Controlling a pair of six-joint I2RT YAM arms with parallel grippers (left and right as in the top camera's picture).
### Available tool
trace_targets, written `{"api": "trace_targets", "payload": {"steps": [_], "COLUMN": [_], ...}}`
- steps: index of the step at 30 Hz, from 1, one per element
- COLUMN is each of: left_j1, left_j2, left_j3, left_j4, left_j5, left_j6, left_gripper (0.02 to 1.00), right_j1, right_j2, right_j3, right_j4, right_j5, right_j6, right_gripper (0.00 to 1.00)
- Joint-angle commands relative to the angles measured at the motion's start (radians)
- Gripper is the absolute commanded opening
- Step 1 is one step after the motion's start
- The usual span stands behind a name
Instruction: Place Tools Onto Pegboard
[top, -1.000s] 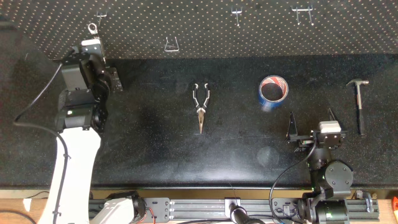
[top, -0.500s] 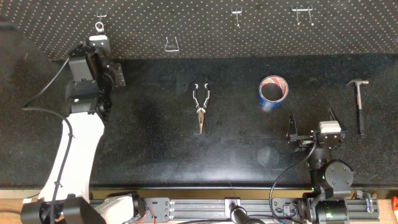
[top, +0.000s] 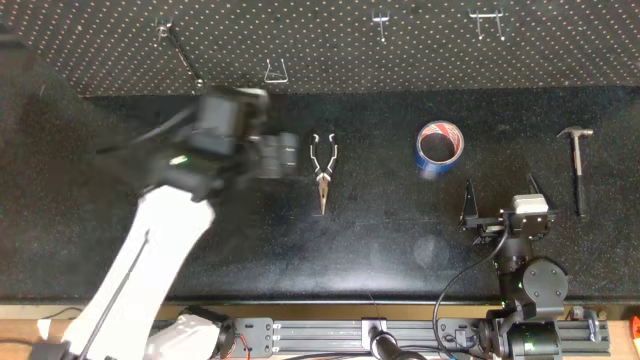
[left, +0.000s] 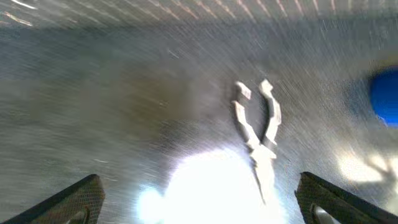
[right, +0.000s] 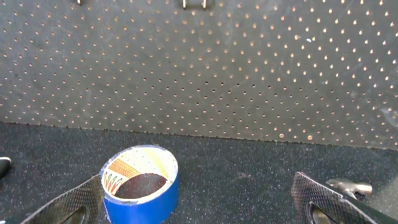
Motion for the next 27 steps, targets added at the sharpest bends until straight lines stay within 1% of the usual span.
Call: {"api": "trace_targets", "payload": {"steps": [1,3,4,5,6,10,15,27], "left_j1": [-0.209,-0.212,-0.212,-0.212,-0.206,-0.187,-0.188,-0.188], "left_j2": [0.305,0.456,0.507,0.539,0.568,0.634,0.682,0.737], "left_j3": [0.163,0.294,0.338,0.359,0.36,0.36,0.36,0.36], "left_j4": [-0.065,-0.095,-0.095,-0.096,-0.095,-0.091,-0.021,0.031], "left_j5": [-0.048,-0.048,-0.048,-0.056,-0.087,-0.135,-0.111,-0.08], "left_j6": [-0.249,-0.3,-0.301,-0.301,-0.301,-0.301,-0.301,-0.263], "left_gripper": [0.996,0.996,0.998,0.996,0.996,0.996,0.996,0.996], "right_j1": [0.006,0.006,0.006,0.006,0.006,0.006,0.006,0.006], "right_j2": [-0.007,-0.007,-0.007,-0.007,-0.007,-0.007,-0.007,-0.007], "right_j3": [-0.004,-0.004,-0.004,-0.004,-0.004,-0.004,-0.004,-0.004], "right_j4": [-0.005,-0.005,-0.005,-0.005,-0.005,-0.005,-0.005,-0.005], "right_j5": [-0.003,-0.003,-0.003,-0.003,-0.003,-0.002,-0.003,-0.003], "right_j6": [-0.016,-0.016,-0.016,-0.017,-0.016,-0.016,-0.016,-0.016], "right_gripper": [0.985,0.985,0.985,0.985,0.985,0.985,0.985,0.985]}}
